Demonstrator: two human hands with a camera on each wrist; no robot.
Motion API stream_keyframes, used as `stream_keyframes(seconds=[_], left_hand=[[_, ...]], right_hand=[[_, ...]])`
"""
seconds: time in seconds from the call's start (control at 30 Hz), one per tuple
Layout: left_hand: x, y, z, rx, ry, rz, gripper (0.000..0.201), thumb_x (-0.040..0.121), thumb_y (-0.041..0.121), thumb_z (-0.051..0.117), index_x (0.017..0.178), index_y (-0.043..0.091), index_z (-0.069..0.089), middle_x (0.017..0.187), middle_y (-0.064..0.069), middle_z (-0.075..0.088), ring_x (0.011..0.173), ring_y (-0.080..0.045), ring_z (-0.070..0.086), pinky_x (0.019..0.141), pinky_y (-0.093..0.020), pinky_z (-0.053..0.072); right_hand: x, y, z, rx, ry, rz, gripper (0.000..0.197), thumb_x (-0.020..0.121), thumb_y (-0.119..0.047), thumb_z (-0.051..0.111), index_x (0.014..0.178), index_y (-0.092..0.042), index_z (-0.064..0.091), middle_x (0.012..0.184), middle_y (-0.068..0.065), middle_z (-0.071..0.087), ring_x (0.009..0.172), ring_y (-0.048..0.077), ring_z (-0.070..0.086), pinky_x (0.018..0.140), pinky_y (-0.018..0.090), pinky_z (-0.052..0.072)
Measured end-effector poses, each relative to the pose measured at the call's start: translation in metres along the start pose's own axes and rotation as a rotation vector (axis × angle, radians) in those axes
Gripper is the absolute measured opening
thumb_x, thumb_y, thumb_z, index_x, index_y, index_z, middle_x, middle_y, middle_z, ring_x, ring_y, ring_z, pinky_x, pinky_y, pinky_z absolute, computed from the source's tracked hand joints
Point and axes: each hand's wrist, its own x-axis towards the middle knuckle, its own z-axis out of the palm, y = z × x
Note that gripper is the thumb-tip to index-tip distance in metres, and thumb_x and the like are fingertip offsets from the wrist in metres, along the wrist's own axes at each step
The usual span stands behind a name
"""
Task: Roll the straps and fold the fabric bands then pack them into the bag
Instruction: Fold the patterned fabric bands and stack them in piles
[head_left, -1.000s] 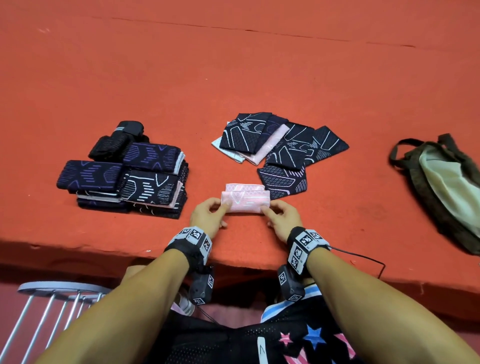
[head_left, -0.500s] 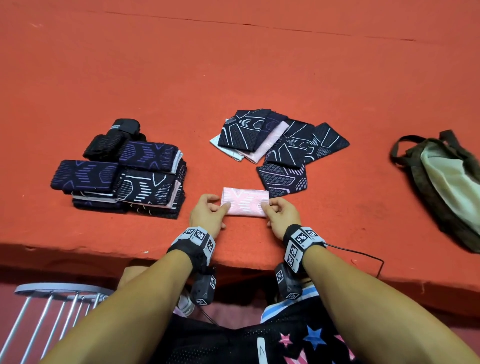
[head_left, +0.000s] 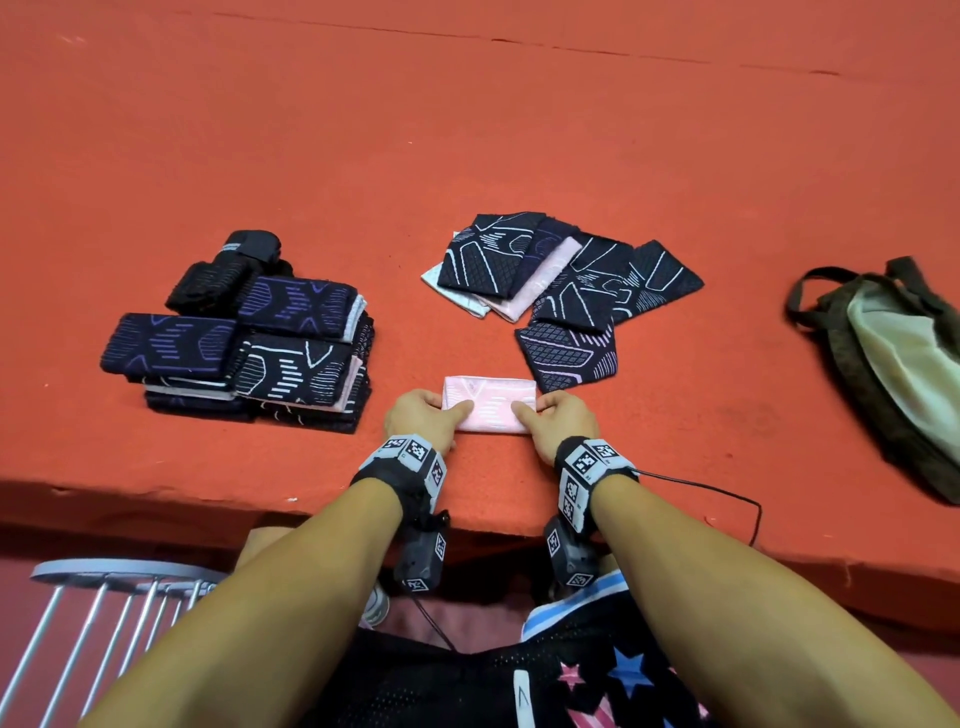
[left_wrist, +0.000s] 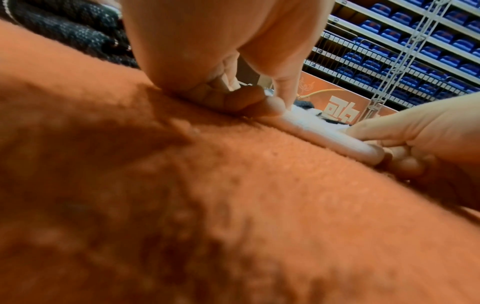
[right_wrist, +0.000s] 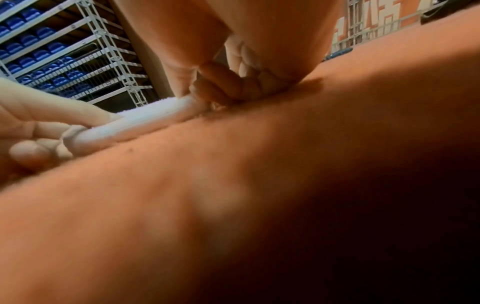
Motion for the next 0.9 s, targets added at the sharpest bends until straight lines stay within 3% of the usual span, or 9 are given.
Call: stream_keyframes(seconds=[0.13, 0.2, 0.33, 0.43, 0.5, 0.6, 0.7, 0.9], left_hand=[[-0.004, 0.002, 0.002, 0.057, 0.014, 0.03, 0.025, 0.079, 0.044, 0.076, 0.08, 0.023, 0.063, 0.078, -0.002, 0.072, 0.077, -0.023, 0.069, 0.076, -0.035, 0.056], [-0.009, 0.004, 0.001, 0.071, 0.008, 0.072, 0.022, 0.081, 0.043, 0.073, 0.085, 0.026, 0.06, 0.087, -0.003, 0.07, 0.079, -0.023, 0.068, 0.075, -0.034, 0.054], [-0.02, 0.014, -0.014, -0.059, 0.004, 0.129, 0.021, 0.09, 0.031, 0.07, 0.094, 0.021, 0.051, 0.077, -0.004, 0.069, 0.051, -0.019, 0.067, 0.055, -0.033, 0.057], [-0.024, 0.022, -0.042, -0.093, 0.067, 0.242, 0.031, 0.089, 0.026, 0.07, 0.094, 0.024, 0.04, 0.073, -0.003, 0.061, 0.055, -0.03, 0.065, 0.057, -0.041, 0.055], [-0.025, 0.027, -0.07, -0.053, 0.136, 0.35, 0.031, 0.088, 0.026, 0.068, 0.089, 0.026, 0.037, 0.074, -0.002, 0.057, 0.067, -0.032, 0.06, 0.065, -0.042, 0.049], [-0.02, 0.027, -0.122, -0.022, 0.233, 0.421, 0.023, 0.089, 0.022, 0.066, 0.085, 0.02, 0.044, 0.077, -0.001, 0.06, 0.075, -0.033, 0.056, 0.071, -0.04, 0.044], [-0.013, 0.016, -0.171, 0.028, 0.33, 0.373, 0.014, 0.091, 0.023, 0.064, 0.089, 0.021, 0.051, 0.085, -0.002, 0.066, 0.078, -0.031, 0.058, 0.073, -0.039, 0.046], [0.003, -0.009, -0.215, 0.151, 0.413, 0.251, 0.011, 0.092, 0.029, 0.06, 0.089, 0.031, 0.049, 0.082, -0.001, 0.066, 0.069, -0.028, 0.059, 0.062, -0.037, 0.047]], right_hand=[[-0.002, -0.005, -0.002, 0.038, -0.048, -0.005, 0.028, 0.083, -0.037, 0.075, 0.077, -0.023, 0.052, 0.068, -0.008, 0.057, 0.07, 0.018, 0.056, 0.066, 0.028, 0.041], [-0.007, -0.009, -0.006, 0.062, -0.058, -0.027, 0.025, 0.084, -0.031, 0.074, 0.079, -0.022, 0.05, 0.069, -0.007, 0.056, 0.069, 0.018, 0.054, 0.065, 0.028, 0.039], [-0.016, -0.022, -0.011, 0.171, -0.055, -0.098, 0.031, 0.086, -0.024, 0.073, 0.093, -0.025, 0.042, 0.074, -0.005, 0.056, 0.067, 0.021, 0.058, 0.067, 0.033, 0.047], [-0.022, -0.042, -0.011, 0.215, -0.073, -0.262, 0.04, 0.084, -0.02, 0.069, 0.105, -0.038, 0.041, 0.079, 0.0, 0.064, 0.067, 0.027, 0.065, 0.068, 0.042, 0.057], [-0.025, -0.066, -0.006, 0.204, -0.098, -0.376, 0.037, 0.083, -0.023, 0.066, 0.105, -0.046, 0.048, 0.083, -0.004, 0.063, 0.065, 0.021, 0.063, 0.068, 0.041, 0.057], [-0.032, -0.114, 0.014, 0.305, -0.128, -0.463, 0.031, 0.086, -0.018, 0.065, 0.101, -0.043, 0.055, 0.09, 0.004, 0.063, 0.056, 0.011, 0.058, 0.061, 0.035, 0.054], [-0.046, -0.156, 0.042, 0.403, -0.236, -0.491, 0.021, 0.093, -0.013, 0.063, 0.103, -0.032, 0.059, 0.091, 0.008, 0.061, 0.045, 0.008, 0.058, 0.049, 0.031, 0.052], [-0.068, -0.197, 0.091, 0.447, -0.32, -0.449, 0.015, 0.097, -0.012, 0.06, 0.109, -0.021, 0.06, 0.075, 0.005, 0.055, 0.044, 0.012, 0.061, 0.046, 0.026, 0.052]])
